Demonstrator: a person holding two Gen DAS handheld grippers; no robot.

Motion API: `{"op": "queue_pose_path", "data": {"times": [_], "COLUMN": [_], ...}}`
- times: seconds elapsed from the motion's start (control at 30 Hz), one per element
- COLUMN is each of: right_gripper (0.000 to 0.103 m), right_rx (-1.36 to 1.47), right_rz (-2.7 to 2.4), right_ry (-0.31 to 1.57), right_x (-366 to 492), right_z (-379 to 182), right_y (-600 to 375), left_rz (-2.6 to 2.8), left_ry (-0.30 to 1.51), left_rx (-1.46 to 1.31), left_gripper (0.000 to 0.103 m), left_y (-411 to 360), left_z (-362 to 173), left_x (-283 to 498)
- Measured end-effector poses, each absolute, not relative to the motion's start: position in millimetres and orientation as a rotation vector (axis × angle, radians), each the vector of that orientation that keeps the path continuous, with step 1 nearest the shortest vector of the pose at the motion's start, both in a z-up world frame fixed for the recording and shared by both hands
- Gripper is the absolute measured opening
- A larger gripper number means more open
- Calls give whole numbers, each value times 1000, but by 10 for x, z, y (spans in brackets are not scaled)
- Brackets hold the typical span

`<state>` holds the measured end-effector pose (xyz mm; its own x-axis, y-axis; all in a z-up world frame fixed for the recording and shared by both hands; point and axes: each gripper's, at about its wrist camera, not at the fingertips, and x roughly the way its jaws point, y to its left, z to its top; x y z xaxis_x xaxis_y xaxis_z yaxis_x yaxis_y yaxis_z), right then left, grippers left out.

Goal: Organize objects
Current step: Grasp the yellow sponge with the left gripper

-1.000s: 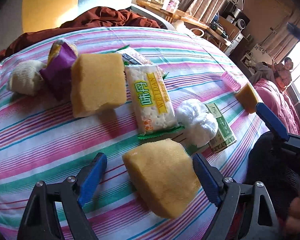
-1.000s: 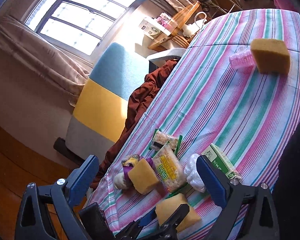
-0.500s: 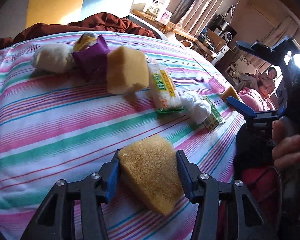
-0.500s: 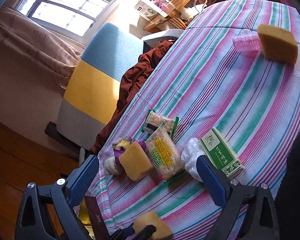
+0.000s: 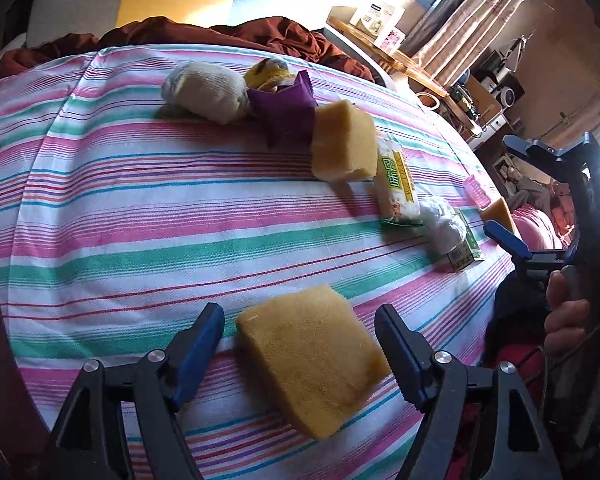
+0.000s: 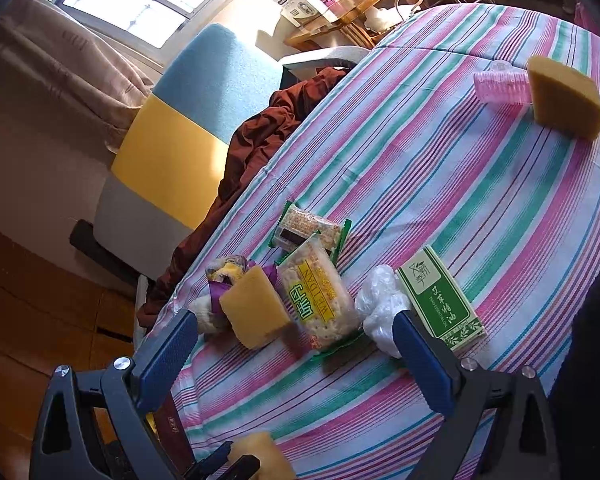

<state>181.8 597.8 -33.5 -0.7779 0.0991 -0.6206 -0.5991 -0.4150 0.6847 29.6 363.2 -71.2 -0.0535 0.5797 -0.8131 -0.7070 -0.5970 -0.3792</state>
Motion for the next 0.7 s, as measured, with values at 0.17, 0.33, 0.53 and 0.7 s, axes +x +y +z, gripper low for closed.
{"op": "queue_pose_path", "data": {"times": [0.17, 0.33, 0.53, 0.7], "right_gripper": [100, 100, 100, 89], "right_rx": [-700, -727, -845, -1081], "right_rz": [2223, 2226, 2251, 2246], "right_ry": [1371, 1360, 1234, 921], "right_x": [1819, 1789, 1634, 1275], "right_z": [-334, -336, -295, -259], "right_y": [5980, 5966, 5865, 5705], "left_rz": [1840, 1894, 1870, 1855], "left_ry": [212, 334, 308, 305], "left_rx": [-1300, -1133, -1080, -1027], "left_gripper": [88, 63, 57, 58], "left_y": [3757, 3743, 3514, 3447], "left_z": [-761, -800, -820, -843], "left_x": [398, 555, 486, 489]}}
